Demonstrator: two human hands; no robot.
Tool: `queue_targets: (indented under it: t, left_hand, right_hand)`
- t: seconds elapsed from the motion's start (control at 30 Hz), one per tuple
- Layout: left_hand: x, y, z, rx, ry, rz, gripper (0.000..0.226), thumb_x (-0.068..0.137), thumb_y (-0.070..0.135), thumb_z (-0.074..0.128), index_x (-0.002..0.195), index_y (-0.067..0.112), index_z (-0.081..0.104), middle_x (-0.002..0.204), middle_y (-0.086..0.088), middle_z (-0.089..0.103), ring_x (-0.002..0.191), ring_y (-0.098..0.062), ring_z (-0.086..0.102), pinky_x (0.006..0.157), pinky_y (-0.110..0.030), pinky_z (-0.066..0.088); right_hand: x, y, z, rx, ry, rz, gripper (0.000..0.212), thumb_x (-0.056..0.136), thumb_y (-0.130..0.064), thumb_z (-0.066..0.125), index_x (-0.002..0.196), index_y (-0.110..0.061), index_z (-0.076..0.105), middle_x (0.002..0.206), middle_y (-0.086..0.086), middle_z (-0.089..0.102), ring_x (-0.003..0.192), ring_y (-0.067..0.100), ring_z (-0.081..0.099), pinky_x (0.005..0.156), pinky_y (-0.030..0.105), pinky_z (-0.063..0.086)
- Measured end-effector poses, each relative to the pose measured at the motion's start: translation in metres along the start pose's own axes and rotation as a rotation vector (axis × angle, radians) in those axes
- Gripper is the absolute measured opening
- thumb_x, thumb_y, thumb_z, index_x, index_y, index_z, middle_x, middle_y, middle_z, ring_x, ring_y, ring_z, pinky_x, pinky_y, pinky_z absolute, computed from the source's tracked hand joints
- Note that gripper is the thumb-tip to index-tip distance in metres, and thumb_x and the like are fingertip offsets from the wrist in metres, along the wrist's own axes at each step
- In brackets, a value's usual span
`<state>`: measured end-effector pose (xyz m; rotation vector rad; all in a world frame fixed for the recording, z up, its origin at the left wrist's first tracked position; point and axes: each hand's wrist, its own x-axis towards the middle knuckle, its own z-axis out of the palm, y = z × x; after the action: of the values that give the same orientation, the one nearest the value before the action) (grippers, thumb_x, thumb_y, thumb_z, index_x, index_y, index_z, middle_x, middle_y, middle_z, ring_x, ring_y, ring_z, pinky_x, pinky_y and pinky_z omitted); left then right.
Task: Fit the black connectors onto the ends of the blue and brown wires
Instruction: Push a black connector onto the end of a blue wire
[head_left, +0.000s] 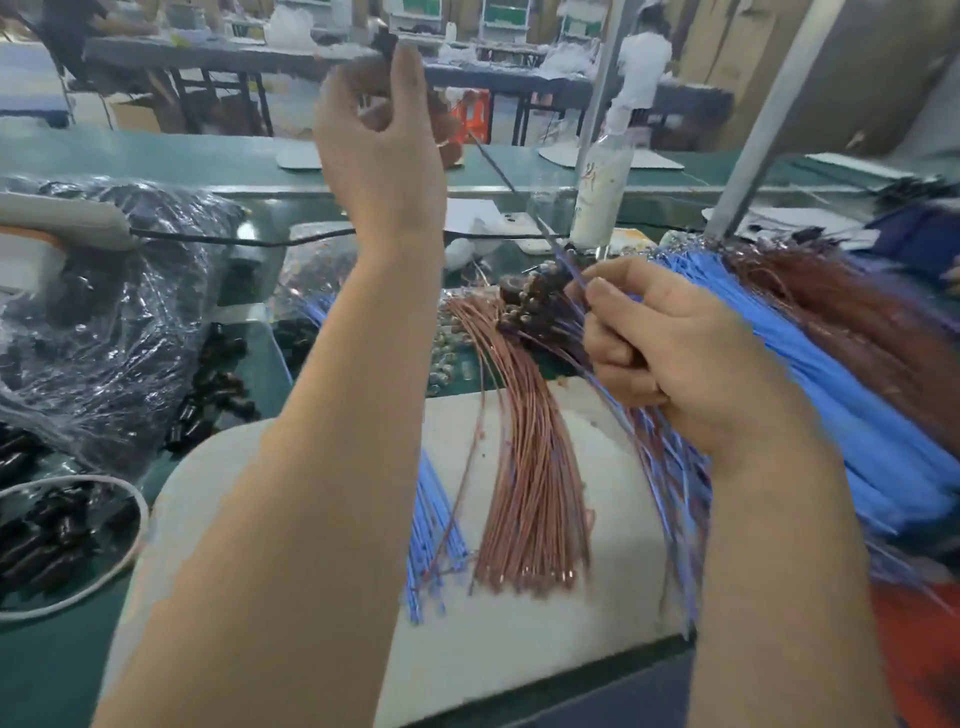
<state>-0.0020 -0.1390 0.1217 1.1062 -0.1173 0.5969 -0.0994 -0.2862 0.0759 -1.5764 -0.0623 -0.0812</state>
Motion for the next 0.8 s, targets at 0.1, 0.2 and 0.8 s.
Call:
queue_targets:
  t: [0.1, 0.2, 0.8]
  left_hand:
    - [-0.023, -0.036, 0.045, 0.053, -0.154, -0.233, 0.007, 0.092, 0.015, 0.061, 0.091, 0.013, 0.055, 0.078, -0.006, 0.07, 0.07, -0.015, 0.068, 0.075, -0.035, 0.059]
    - [-0.063, -0.084, 0.068, 0.318, -0.462, -0.43, 0.011, 0.09, 0.017, 0.061, 0.081, 0.012, 0.061, 0.082, -0.011, 0.067, 0.079, -0.021, 0.063, 0.091, -0.044, 0.052]
    - [-0.041, -0.076, -0.03, 0.321, -0.229, -0.309, 0.01, 0.09, 0.013, 0.055, 0.091, 0.018, 0.064, 0.089, -0.002, 0.068, 0.081, -0.012, 0.063, 0.078, -0.027, 0.051]
  right_hand:
    - [-0.001, 0.015, -0.035, -0.491, 0.386, -0.008, 0.018, 0.097, -0.018, 0.049, 0.08, -0.021, 0.054, 0.053, -0.006, 0.06, 0.043, 0.012, 0.055, 0.045, 0.023, 0.046]
    - [0.008, 0.053, -0.061, -0.844, 0.706, 0.107, 0.014, 0.094, -0.021, 0.052, 0.092, -0.014, 0.063, 0.088, 0.012, 0.071, 0.089, 0.032, 0.065, 0.079, 0.039, 0.051]
    - [0.054, 0.068, 0.056, -0.621, 0.404, -0.194, 0.017, 0.087, -0.014, 0.061, 0.102, -0.009, 0.066, 0.097, 0.01, 0.07, 0.092, 0.026, 0.063, 0.085, 0.038, 0.048]
